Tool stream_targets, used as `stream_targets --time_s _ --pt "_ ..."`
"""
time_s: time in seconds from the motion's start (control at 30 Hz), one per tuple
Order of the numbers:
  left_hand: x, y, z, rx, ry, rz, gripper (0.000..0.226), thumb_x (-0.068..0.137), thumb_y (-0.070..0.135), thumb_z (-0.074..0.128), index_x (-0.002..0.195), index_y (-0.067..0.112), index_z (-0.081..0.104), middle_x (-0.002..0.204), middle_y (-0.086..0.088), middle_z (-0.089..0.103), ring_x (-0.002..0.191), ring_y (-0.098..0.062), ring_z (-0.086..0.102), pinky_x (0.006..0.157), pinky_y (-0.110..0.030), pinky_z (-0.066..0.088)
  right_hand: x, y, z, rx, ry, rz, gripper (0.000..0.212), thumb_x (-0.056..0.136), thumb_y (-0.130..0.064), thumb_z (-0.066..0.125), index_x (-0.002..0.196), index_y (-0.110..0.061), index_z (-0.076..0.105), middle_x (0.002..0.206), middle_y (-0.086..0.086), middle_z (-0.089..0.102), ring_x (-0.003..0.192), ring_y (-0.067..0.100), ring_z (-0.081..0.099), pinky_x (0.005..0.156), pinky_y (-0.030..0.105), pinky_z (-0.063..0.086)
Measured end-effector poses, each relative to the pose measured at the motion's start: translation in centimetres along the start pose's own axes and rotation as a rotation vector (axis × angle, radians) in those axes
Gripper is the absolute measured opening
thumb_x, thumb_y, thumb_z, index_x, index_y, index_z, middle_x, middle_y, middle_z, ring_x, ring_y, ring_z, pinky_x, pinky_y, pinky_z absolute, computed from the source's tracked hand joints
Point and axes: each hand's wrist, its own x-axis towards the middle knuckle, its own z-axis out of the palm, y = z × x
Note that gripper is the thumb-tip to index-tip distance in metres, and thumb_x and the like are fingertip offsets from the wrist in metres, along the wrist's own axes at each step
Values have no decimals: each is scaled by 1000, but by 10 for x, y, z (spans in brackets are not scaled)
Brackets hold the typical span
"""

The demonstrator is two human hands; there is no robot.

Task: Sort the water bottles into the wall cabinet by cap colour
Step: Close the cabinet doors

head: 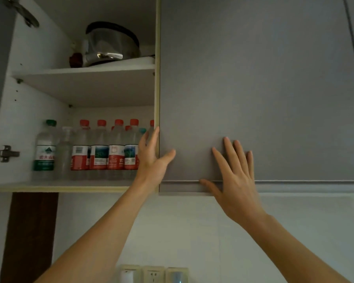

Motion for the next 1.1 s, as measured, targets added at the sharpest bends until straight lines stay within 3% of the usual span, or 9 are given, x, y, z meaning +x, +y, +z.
stream_targets --time_s 0.1,0.2,0.47,0.6,0.7,0.87,1.1 --pt "3 -16 4 136 -4 85 79 96 32 66 156 46 17 167 11 5 153 -10 6 115 -28 12 -1 8 10 -16 46 -19 72 98 -55 50 153 -10 41 167 14 18 156 34 9 123 60 12" --pt "9 -25 3 198 -12 106 81 95 39 65 156 49 13 167 10 1 153 -12 2 118 -35 10 0 13 18 -36 77 -30 74 96 -57 45 154 -11 39 167 14 19 155 35 10 123 60 12" --pt "0 -8 -5 385 -16 36 83 93 45 66 158 45 14 167 0 3 154 -26 4 123 -55 17 5 -8 9 94 -98 92 80 93 -48 63 157 -15 31 170 9 4 156 26 -9 125 53 -6" --pt "-20 15 -41 464 -23 113 81 92 50 65 158 41 18 166 -1 12 153 -25 11 122 -53 22 6 -43 -16 269 -122 104 74 96 -39 62 158 -18 28 170 8 6 156 21 -7 126 49 -2" --pt "-38 39 -80 501 12 189 75 94 51 61 158 38 23 164 2 19 151 -19 15 120 -47 24 7 -80 -35 395 -95 135 68 97 -31 63 156 -18 34 168 6 14 156 22 2 126 51 9" --pt "-76 86 -170 659 92 241 68 97 55 51 157 35 27 162 0 24 150 -19 17 120 -50 28 17 -177 -49 602 -120 213 67 97 -36 61 156 -26 31 166 -4 15 155 19 10 123 52 23" --pt "-127 157 -335 1024 318 312 60 101 48 50 154 25 35 159 -7 29 147 -25 21 119 -49 24 31 -357 -57 888 -209 128 66 98 -45 58 154 -40 25 163 -20 9 154 14 6 123 48 20"
